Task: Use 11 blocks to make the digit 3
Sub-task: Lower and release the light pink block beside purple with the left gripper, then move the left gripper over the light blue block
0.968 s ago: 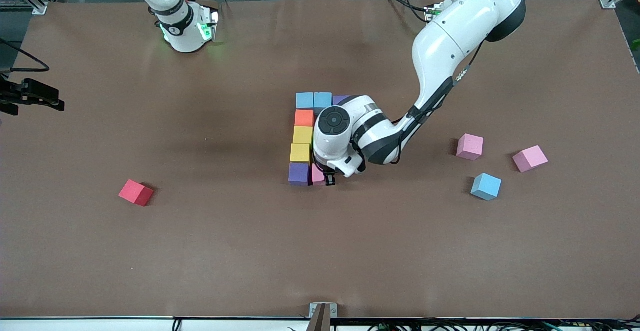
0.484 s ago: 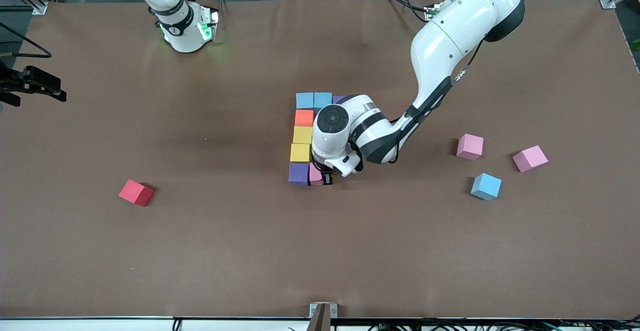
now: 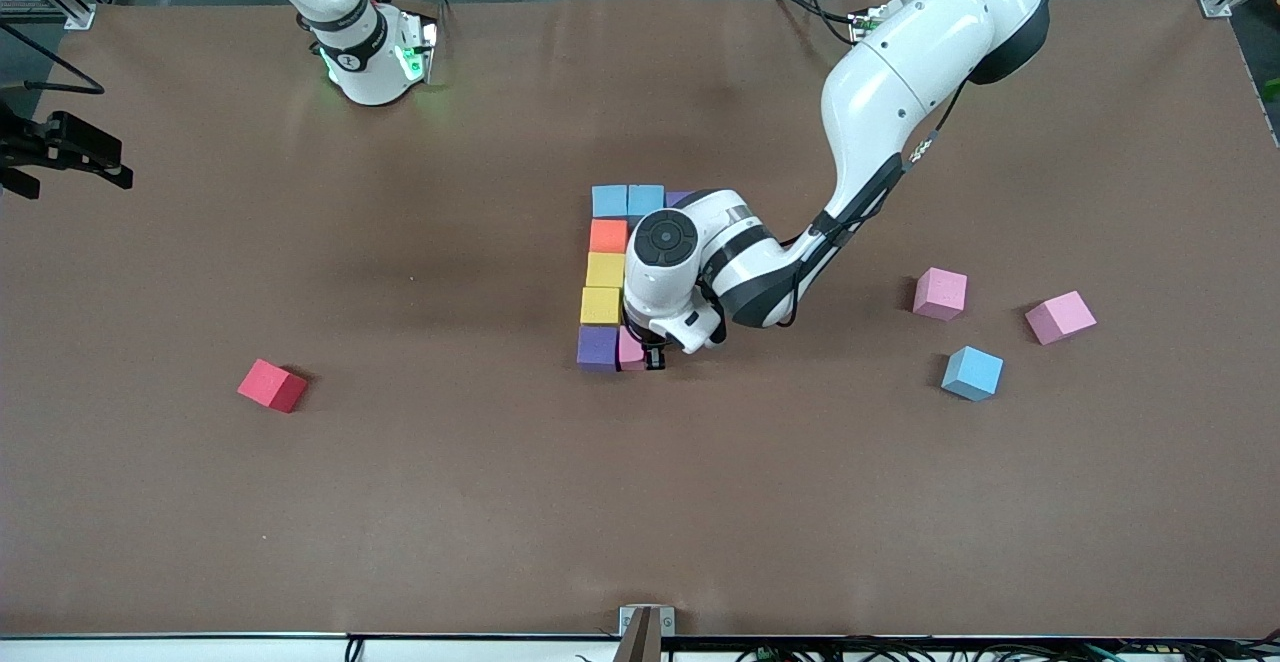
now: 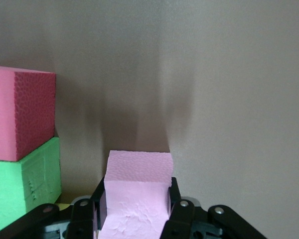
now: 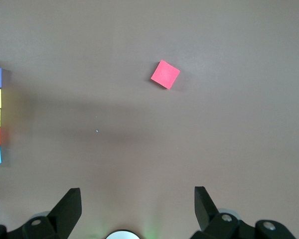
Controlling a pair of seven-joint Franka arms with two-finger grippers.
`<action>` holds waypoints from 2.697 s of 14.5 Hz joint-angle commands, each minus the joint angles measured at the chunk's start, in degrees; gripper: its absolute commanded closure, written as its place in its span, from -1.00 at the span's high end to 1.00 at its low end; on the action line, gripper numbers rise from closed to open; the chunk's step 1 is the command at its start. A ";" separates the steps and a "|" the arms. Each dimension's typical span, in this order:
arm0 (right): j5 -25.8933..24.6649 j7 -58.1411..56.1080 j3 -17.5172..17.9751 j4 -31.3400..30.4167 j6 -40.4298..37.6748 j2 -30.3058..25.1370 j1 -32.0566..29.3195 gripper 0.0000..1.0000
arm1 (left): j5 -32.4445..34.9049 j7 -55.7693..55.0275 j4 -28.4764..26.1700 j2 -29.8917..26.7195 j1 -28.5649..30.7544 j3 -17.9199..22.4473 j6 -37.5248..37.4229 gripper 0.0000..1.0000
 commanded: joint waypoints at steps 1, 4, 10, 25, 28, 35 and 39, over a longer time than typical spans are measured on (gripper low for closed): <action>0.21 -0.27 0.78 -1.79 -0.19 -1.97 -0.75 1.00 | 1.03 0.16 0.45 0.69 -0.35 0.26 1.11 -0.34; 0.30 -0.18 0.78 -1.96 -0.98 -2.49 -0.75 1.00 | 1.03 0.25 0.45 0.69 -0.35 0.26 1.11 -0.33; 0.30 -0.36 0.87 -2.49 -3.80 -4.87 -0.84 1.00 | 1.03 0.43 0.45 0.96 -0.35 0.34 1.20 0.55; 2.23 0.70 0.61 -3.46 -0.63 -4.69 -0.31 1.00 | 0.24 33.60 -1.12 -17.83 8.33 -0.44 -23.05 1.00; 2.32 3.32 0.61 -3.37 -1.51 -4.87 -0.14 1.00 | 0.15 48.36 -9.54 -23.90 19.56 -5.69 -22.97 1.00; 1.53 2.63 0.78 -3.11 -1.51 -4.78 0.04 1.00 | 0.15 78.44 -16.69 -25.15 49.04 -22.68 -22.80 1.00; 1.44 2.54 0.70 -3.11 -1.86 -4.78 -0.13 1.00 | 0.15 84.78 -16.51 -24.80 49.92 -22.59 -22.97 1.00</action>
